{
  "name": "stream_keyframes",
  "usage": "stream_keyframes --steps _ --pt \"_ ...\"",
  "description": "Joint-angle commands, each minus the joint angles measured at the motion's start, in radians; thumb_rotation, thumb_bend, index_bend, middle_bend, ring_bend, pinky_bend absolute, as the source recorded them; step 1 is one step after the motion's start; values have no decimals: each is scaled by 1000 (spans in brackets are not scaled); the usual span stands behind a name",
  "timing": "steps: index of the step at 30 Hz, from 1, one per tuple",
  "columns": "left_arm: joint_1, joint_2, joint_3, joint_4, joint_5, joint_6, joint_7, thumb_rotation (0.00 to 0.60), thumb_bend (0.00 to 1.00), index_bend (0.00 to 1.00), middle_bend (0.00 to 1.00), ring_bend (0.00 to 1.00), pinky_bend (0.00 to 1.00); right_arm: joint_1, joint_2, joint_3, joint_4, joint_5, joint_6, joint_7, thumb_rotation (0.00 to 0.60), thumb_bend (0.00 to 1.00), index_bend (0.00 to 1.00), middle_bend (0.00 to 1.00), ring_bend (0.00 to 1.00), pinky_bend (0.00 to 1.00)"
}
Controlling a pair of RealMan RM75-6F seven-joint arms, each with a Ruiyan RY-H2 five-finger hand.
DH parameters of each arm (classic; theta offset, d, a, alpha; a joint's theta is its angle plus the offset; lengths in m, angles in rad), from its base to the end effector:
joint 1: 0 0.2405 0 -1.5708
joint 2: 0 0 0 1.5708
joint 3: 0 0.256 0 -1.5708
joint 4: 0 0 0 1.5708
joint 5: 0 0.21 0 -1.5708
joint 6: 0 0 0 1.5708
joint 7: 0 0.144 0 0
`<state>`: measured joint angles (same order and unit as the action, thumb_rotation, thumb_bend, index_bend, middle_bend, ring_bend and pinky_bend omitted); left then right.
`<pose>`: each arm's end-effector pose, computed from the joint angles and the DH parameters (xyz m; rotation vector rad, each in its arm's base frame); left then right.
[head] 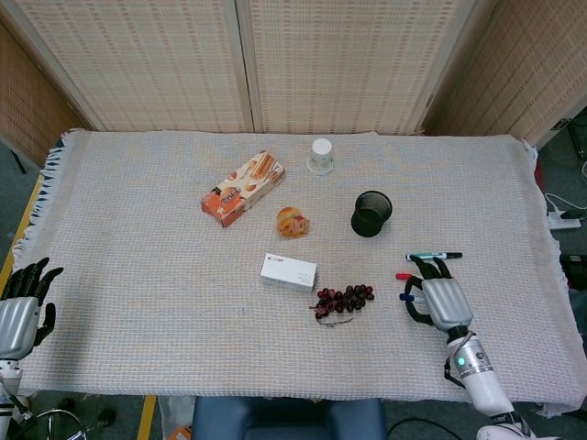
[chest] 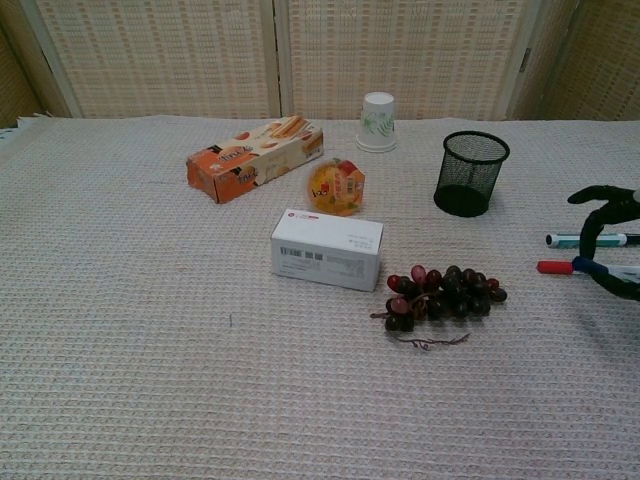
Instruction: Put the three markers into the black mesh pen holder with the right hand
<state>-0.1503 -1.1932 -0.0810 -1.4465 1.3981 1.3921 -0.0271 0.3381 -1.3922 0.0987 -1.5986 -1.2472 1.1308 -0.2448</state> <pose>-0.3404 0.2112 0.1513 -1.3600 -0.9057 -0.8275 -0.2628 -0.2512 0.0372 1.5953 -1.1227 0.8096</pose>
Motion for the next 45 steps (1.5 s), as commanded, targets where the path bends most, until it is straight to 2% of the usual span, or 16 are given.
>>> stream_keyframes --steps 1,2,3,5,11,14,18,28,36,45 --pt "1 0 0 0 0 1 -1 600 612 169 0 0 56 28 65 70 -64 -26 -14 149 600 416 570 63 162 45" --pt "1 1 0 -1 1 3 -2 600 613 169 0 0 56 41 84 116 -86 -27 -13 233 600 423 579 68 170 57" --pt "2 1 -1 -2 0 5 -3 600 612 169 0 0 56 76 119 202 -103 -25 -33 378 600 428 584 72 174 64" --pt "3 2 -2 -2 -1 6 -6 600 612 169 0 0 56 115 155 249 -77 -30 -83 477 600 432 589 78 180 72" --pt "3 2 -4 2 -8 0 -12 600 611 168 0 0 56 222 147 339 31 4 -196 698 600 437 596 78 180 80" --pt "3 1 -6 4 -10 -1 -16 600 612 168 0 0 57 286 97 358 171 -3 -253 816 600 438 599 78 180 81" --pt "1 -1 -9 10 -15 -5 -21 600 612 169 0 0 56 352 32 352 332 -19 -314 922 600 440 599 78 180 82" --pt "-4 -7 -10 22 -27 -24 -25 600 612 169 0 0 57 477 -104 302 667 -67 -420 1080 600 452 603 78 180 87" --pt "-4 -11 -13 35 -35 -28 -29 600 612 169 0 0 57 535 -178 266 807 -106 -442 1202 600 453 603 78 180 91" --pt "-4 -12 -14 39 -39 -33 -30 600 612 169 0 0 57 566 -239 211 911 -134 -455 1235 600 455 603 78 180 91"
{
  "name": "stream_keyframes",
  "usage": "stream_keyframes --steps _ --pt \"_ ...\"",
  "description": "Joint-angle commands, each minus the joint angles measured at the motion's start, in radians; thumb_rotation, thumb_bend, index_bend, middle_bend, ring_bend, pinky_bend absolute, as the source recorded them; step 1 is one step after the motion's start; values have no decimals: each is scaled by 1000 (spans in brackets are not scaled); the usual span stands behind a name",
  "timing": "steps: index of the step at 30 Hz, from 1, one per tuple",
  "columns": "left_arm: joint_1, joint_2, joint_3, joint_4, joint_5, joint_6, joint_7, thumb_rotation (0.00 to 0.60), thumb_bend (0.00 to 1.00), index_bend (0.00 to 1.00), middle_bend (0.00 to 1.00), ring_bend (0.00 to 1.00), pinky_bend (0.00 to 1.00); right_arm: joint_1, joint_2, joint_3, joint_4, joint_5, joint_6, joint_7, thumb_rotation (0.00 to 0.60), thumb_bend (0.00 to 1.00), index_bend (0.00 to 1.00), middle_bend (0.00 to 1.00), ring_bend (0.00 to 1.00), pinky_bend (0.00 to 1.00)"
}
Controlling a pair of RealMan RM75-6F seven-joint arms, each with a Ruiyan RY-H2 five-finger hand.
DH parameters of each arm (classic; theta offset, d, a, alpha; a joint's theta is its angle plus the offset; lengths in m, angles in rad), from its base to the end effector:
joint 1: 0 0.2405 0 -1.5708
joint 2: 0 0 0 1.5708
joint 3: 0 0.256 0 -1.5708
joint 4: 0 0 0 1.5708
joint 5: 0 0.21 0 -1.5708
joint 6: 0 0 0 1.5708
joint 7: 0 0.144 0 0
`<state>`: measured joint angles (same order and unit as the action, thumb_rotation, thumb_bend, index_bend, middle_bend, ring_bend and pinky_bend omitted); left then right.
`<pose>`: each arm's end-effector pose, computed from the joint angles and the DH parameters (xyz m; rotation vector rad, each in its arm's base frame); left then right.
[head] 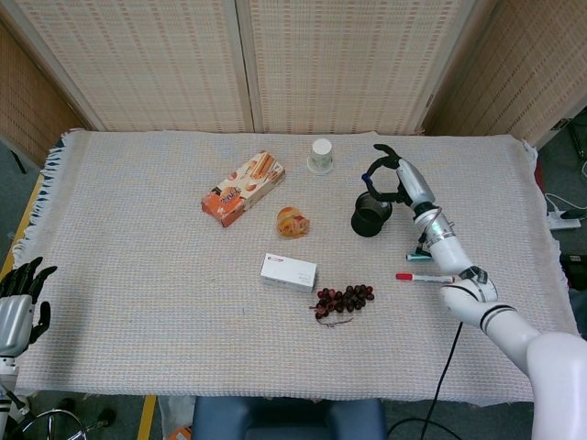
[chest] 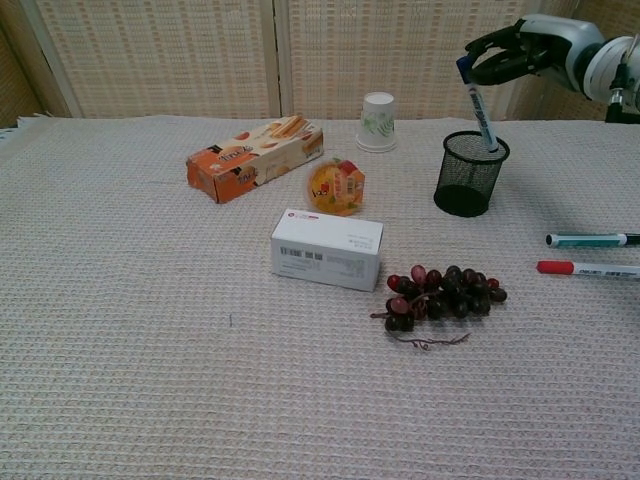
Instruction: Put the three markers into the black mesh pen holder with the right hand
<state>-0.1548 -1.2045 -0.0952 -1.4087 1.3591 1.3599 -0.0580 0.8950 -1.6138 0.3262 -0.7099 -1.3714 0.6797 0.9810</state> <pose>-0.3515 0.2159 0.1529 -1.3226 -0.9377 -0.8105 -0.2010 -0.4856 0.0612 1.3299 -1.5508 1.3809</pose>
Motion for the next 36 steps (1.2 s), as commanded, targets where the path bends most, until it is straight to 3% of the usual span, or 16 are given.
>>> stream_keyframes --steps 1,5,7,11,17,22,26,31,33,36 --pt "0 -1 1 2 -1 -1 1 600 612 169 0 0 56 11 -22 -22 29 -12 -5 14 600 457 602 78 180 91" --pt "-1 -2 0 3 -5 -6 1 600 611 169 0 0 57 15 -31 -47 43 -32 6 25 600 454 538 77 176 82" --pt "0 -2 0 4 -5 -6 1 600 611 168 0 0 56 15 -22 -61 33 -41 3 37 600 440 412 75 149 39" --pt "-1 0 -1 0 -7 -8 2 600 611 169 0 0 56 13 13 -84 0 -60 8 45 600 367 276 74 112 0" --pt "0 0 -1 -1 -8 -6 6 600 611 168 0 0 55 -2 50 -92 -51 -50 28 3 600 337 252 68 103 0" --pt "-1 -1 -2 0 -10 -8 10 600 612 169 0 0 56 -55 124 -99 -202 -77 168 -63 600 336 247 66 101 0" --pt "0 1 -3 -4 -7 -2 9 600 612 168 0 0 56 -154 244 -141 -404 -102 306 -301 600 335 275 66 100 0" --pt "3 5 -3 -9 -4 4 4 600 611 168 0 0 55 -322 403 -206 -693 -47 456 -805 600 335 317 66 99 0" --pt "4 7 -3 -11 -1 8 3 600 612 169 0 0 55 -383 451 -245 -781 -19 487 -938 600 335 324 67 99 0" --pt "5 9 -4 -16 1 13 5 600 611 169 0 0 56 -443 473 -285 -820 24 505 -1041 600 335 337 67 102 0"
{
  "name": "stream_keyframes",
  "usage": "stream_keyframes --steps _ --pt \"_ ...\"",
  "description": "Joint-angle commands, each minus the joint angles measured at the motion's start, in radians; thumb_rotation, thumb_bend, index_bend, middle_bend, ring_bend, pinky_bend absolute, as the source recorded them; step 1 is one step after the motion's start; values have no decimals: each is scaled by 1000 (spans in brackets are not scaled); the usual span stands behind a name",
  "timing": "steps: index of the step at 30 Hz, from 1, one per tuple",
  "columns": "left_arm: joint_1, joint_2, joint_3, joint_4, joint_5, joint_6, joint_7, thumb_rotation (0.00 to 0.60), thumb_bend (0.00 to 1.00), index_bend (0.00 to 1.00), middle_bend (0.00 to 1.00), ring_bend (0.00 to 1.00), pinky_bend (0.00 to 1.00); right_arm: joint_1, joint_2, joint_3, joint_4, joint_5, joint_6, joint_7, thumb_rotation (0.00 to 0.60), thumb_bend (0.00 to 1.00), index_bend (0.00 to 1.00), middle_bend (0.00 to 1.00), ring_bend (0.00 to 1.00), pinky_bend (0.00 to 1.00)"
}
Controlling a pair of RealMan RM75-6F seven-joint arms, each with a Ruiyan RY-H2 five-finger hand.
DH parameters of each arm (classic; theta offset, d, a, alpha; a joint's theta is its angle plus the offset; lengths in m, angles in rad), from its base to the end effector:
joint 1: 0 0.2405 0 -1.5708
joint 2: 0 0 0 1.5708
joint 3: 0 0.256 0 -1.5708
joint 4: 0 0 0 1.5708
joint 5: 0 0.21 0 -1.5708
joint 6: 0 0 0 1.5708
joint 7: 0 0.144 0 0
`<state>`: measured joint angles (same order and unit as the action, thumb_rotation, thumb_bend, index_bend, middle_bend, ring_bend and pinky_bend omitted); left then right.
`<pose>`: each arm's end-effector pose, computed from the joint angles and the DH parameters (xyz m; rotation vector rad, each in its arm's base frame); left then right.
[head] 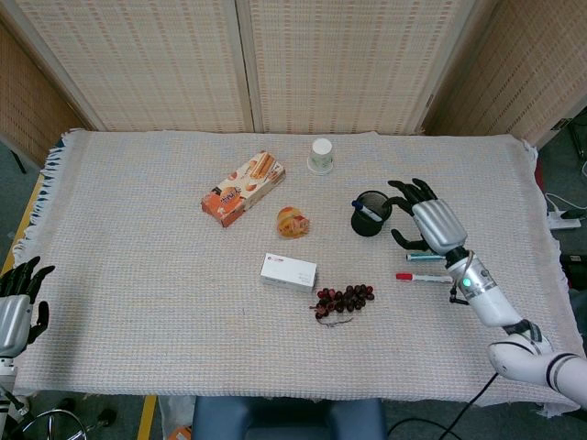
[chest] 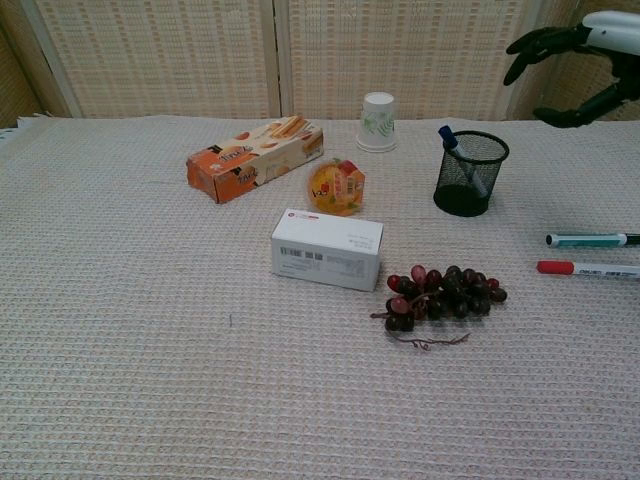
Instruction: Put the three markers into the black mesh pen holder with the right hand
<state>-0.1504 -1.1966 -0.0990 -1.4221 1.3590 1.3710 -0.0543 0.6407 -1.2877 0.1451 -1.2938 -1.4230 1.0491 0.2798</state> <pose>-0.3495 0.2150 0.1559 -1.3140 -0.9307 -0.8182 -0.2289 -0.3711 0.1029 1.7053 -0.9551 1.1058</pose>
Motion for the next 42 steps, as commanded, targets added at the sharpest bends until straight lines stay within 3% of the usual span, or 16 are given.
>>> stream_keyframes --steps 1,11,24,42 --pt "1 3 -1 -5 1 3 2 600 611 169 0 0 56 -201 143 -112 -232 87 137 -358 600 335 346 67 103 0" --pt "1 7 1 -21 3 5 20 600 611 169 0 0 56 -247 52 -171 -138 133 57 -458 600 335 344 67 104 0" --pt "2 12 -2 -22 -6 1 16 600 611 168 0 0 55 -161 -75 -103 -34 168 -75 -487 600 335 358 67 107 0" --pt "0 10 -2 -15 -12 -8 13 600 612 169 0 0 55 -99 -167 -71 55 238 -185 -538 600 335 379 67 111 0"
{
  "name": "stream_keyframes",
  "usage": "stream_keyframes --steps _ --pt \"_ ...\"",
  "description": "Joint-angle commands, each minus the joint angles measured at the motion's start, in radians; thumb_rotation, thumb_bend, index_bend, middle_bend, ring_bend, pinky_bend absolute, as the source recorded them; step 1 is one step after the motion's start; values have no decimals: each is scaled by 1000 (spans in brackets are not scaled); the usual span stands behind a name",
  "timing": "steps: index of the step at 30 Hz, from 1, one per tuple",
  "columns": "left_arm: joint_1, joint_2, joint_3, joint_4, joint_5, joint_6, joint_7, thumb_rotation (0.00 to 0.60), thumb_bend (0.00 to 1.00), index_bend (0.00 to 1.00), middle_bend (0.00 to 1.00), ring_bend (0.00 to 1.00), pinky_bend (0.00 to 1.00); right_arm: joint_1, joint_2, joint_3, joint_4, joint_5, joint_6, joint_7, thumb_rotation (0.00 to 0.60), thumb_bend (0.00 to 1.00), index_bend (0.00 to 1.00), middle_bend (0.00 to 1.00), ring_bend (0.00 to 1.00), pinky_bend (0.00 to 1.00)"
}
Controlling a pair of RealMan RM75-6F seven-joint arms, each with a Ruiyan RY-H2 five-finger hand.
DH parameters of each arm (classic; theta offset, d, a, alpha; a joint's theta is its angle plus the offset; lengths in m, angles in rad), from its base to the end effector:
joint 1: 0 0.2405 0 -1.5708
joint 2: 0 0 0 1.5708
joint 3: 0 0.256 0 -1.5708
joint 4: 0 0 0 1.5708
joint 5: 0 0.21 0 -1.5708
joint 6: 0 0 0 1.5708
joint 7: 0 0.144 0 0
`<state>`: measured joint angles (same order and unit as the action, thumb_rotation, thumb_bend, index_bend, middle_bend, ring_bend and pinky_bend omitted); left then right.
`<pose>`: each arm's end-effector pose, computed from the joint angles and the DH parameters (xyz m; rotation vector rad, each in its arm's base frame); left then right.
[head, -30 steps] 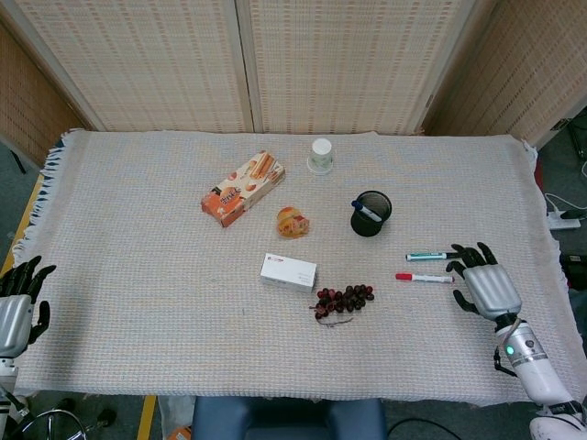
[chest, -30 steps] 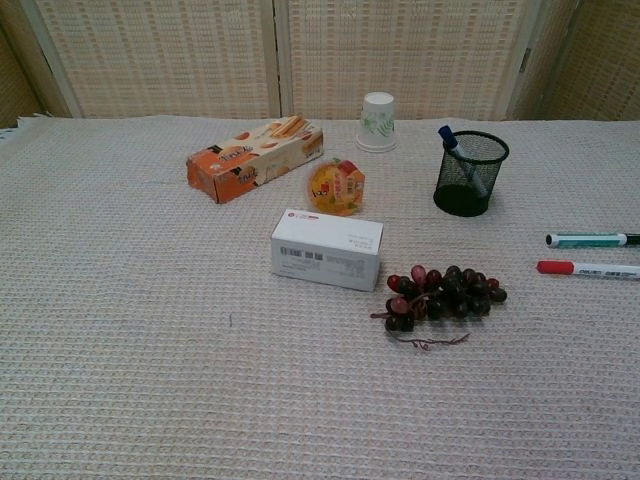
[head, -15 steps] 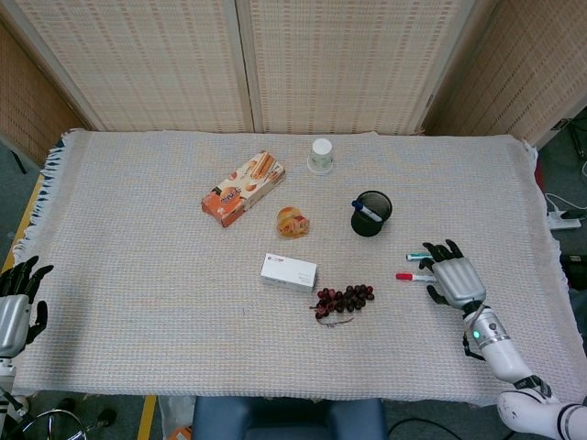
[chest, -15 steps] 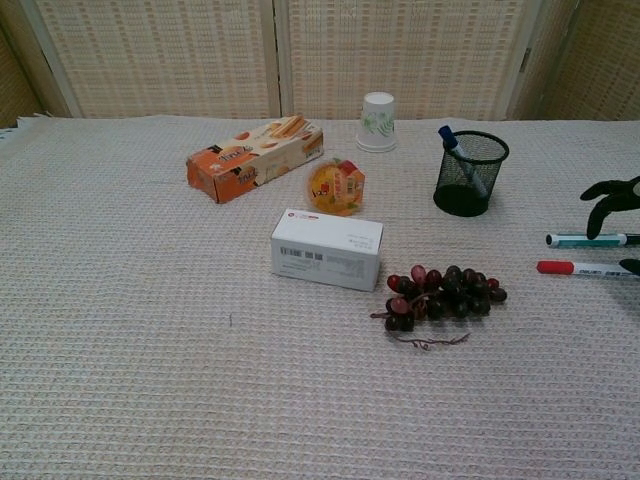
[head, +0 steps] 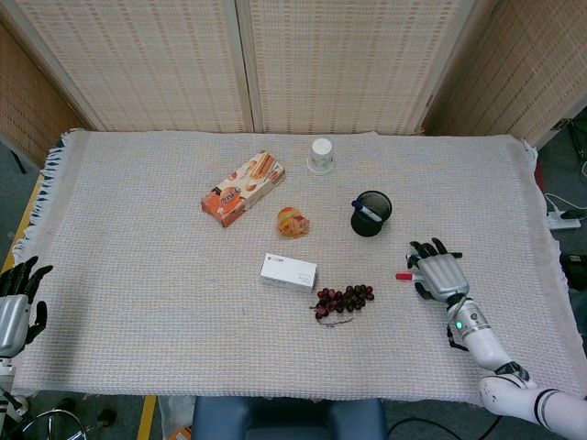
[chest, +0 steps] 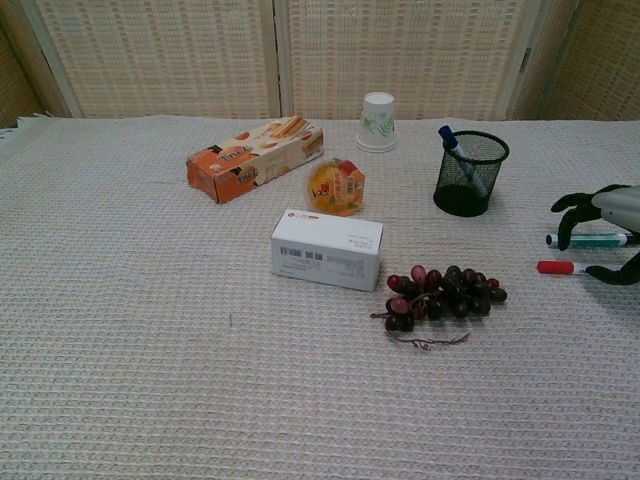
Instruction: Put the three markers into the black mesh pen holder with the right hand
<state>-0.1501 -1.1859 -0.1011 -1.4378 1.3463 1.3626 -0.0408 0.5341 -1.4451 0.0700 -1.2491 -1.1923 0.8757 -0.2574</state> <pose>-0.3494 0.2149 0.1578 -1.3101 -0.9353 -0.8034 -0.3001 -0.3188 0.0256 1.7915 -0.9434 0.5205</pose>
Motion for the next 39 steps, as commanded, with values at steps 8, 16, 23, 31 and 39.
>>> stream_keyframes --steps 8,16,23,31,39 --pt "1 -2 -1 7 -3 -1 -9 600 612 168 0 0 55 23 -33 7 27 13 -29 -13 600 335 407 67 113 0" --pt "1 -1 -1 6 -1 1 -9 600 611 168 0 0 55 24 -35 4 26 23 -28 -28 600 337 418 67 114 0" --pt "1 -4 0 9 -4 -3 -5 600 612 168 0 0 55 26 -41 3 40 34 -33 -42 600 342 429 66 117 0" --pt "1 -3 -1 9 -5 -6 -8 600 612 168 0 0 55 33 -54 4 59 48 -45 -57 600 358 503 67 130 0" --pt "-3 0 -2 4 -6 -10 -5 600 611 168 0 0 55 33 -50 5 61 54 -39 -68 600 374 553 67 141 0"
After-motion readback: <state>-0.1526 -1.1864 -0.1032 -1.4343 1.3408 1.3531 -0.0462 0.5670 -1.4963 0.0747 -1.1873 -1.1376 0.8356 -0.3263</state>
